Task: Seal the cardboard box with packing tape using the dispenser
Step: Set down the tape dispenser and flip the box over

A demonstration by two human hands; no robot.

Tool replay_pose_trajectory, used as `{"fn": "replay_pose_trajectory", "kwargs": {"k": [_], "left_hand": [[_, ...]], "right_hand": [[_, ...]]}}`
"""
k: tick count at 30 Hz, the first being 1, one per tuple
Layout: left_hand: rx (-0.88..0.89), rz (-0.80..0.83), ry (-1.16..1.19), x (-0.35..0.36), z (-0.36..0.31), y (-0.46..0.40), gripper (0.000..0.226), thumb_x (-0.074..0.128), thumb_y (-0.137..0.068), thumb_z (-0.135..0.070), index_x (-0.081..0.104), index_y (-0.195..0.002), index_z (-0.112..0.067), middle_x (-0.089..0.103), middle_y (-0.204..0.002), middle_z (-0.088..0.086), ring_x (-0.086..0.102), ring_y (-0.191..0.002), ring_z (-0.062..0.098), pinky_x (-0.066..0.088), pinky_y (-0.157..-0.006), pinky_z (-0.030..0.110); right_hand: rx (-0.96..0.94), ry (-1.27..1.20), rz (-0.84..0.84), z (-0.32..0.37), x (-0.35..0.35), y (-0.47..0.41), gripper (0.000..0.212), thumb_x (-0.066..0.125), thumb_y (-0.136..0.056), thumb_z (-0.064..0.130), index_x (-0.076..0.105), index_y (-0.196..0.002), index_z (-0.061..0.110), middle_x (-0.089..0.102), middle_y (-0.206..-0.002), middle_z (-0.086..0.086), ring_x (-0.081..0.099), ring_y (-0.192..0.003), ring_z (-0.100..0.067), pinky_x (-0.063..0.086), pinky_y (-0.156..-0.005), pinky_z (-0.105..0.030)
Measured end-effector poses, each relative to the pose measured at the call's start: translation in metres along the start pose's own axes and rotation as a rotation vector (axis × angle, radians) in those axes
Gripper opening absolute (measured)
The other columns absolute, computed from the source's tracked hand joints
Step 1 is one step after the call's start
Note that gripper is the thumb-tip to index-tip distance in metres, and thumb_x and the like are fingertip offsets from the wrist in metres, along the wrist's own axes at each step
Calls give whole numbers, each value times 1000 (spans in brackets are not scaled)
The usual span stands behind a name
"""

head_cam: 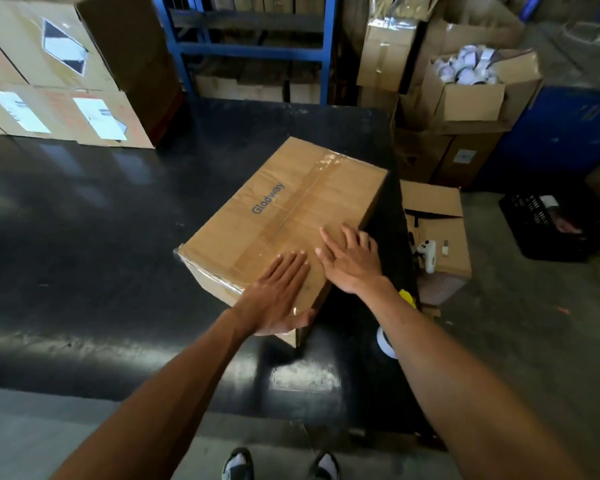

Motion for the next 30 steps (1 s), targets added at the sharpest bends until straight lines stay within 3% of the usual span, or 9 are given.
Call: {"fn": "replay_pose_trajectory", "kwargs": {"k": [3,8,10,12,13,15,18,24,30], "left_hand": [[95,71,8,-6,39,27,96,24,-92,-75,-6,-157,-10,-13,-164,9,-18,-150,19,-10,-122,37],[161,142,-124,-12,105,63,89,28,-94,-69,-1,-158,-15,-9,-165,2,-14,-151,16,-18,-119,36],[131,174,-173,-14,128,76,87,33,-92,-61,1,-158,-15,-13,-164,2,-16,-150,18,-21,-118,41],[20,176,-95,-13,142,87,88,35,-87,-59,4,-158,-18,-12,-164,1,-17,-150,21,-19,-118,48],[-53,165,-23,-10,146,91,87,31,-87,-63,2,-158,-22,-13,-164,1,-18,-149,23,-17,-119,52],[-148,129,66,-2,147,97,80,11,-89,-71,-6,-156,-30,-16,-163,-1,-18,-149,26,-7,-119,60],[-135,113,64,10,158,98,76,-9,-89,-73,-8,-155,-35,-13,-164,-2,-12,-150,28,5,-117,65],[-68,215,13,-2,199,89,89,-20,-72,-82,-20,-151,-41,-26,-160,-9,-18,-150,22,0,-120,58],[-171,278,46,0,195,81,90,4,-79,-86,-18,-153,-40,-29,-158,-11,-22,-149,24,-3,-115,68]], "right_hand": [[-13,54,-86,24,-3,21,57,20,-95,61,23,-149,45,32,-148,-7,31,-121,-34,23,-103,-47],[-156,75,-77,72,-15,42,59,24,-92,65,36,-144,40,39,-135,-11,37,-116,-34,28,-98,-47],[-175,46,7,75,-23,38,70,26,-85,78,30,-146,44,31,-143,-12,31,-128,-35,25,-104,-48],[-115,57,112,62,-24,29,92,29,-73,91,8,-151,47,0,-160,-9,2,-144,-40,10,-114,-57],[-71,69,163,52,-22,25,102,30,-67,95,-2,-151,48,-18,-161,-5,-15,-145,-40,-1,-114,-61],[1,58,236,35,-15,20,110,33,-60,98,-13,-148,51,-33,-157,-2,-30,-141,-38,-9,-113,-63],[36,26,217,34,-4,25,107,29,-61,98,-17,-146,53,-32,-158,-2,-27,-142,-38,-4,-114,-63],[128,-26,128,66,9,43,105,18,-61,100,-14,-148,51,-30,-158,-3,-26,-142,-41,-4,-112,-65],[245,-24,72,87,21,70,101,8,-64,99,-18,-147,50,-27,-159,-4,-23,-143,-43,-9,-111,-65]]}}
Point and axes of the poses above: each hand's wrist, its own y-axis away from the middle knuckle, its own x-axis out of the palm, z = x × y, the point moved 5 cm from there along -y, towards the middle knuckle
